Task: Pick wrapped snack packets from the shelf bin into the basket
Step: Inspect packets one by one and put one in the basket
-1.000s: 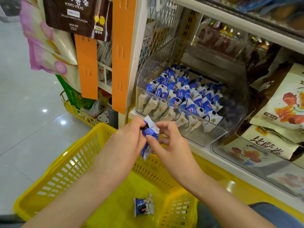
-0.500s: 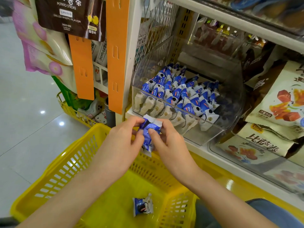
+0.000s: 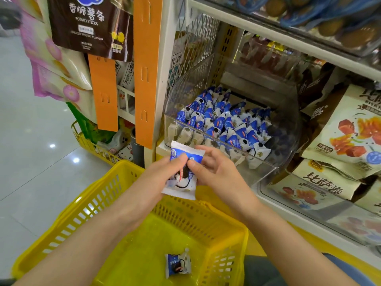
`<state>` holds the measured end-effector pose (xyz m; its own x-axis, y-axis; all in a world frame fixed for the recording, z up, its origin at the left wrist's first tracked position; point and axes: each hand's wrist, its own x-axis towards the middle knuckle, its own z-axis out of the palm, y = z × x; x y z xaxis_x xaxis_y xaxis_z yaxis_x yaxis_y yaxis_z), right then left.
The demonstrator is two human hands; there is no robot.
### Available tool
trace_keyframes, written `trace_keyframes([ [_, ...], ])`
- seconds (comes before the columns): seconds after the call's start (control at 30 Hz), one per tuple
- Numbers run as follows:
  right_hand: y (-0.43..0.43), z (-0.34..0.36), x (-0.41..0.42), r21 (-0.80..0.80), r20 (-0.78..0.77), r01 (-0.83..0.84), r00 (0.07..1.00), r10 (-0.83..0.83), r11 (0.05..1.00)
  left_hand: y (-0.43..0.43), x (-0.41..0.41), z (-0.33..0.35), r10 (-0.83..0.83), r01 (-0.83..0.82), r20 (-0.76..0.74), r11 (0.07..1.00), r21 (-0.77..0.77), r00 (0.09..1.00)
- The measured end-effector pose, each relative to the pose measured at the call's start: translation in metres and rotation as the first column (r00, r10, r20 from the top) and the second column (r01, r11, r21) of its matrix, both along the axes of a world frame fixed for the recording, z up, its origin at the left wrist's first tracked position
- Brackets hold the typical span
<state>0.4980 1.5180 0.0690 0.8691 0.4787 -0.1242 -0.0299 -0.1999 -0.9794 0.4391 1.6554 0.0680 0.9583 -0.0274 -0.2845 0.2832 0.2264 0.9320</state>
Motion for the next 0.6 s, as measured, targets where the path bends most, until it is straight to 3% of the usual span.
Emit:
trace_keyframes([
  [0.07,-0.001,0.005,0.000,0.030,-0.020,0.030,0.999,-0.030,0.999,-0.001,-0.003,0.001,-0.019,0.015,0.042,0.996,0.087,0.999],
  [0.17,-0.005,0.011,0.003,0.033,-0.014,0.097,0.995,-0.096,0.995,-0.001,0.001,-0.002,0.104,-0.107,0.026,0.971,0.212,0.994],
  [0.3,-0.009,0.018,0.005,0.048,0.016,0.149,0.989,-0.150,0.988,0.001,0.004,-0.004,0.125,-0.139,0.081,0.971,0.195,0.989],
  [0.43,-0.014,0.027,0.003,0.025,0.187,0.144,0.971,-0.147,0.989,-0.005,0.011,-0.001,0.066,-0.137,0.230,0.942,0.306,0.971],
  [0.6,-0.028,0.050,0.011,0.000,0.440,0.254,0.869,-0.228,0.967,-0.017,0.027,0.013,-0.024,-0.272,0.476,0.795,0.542,0.879],
])
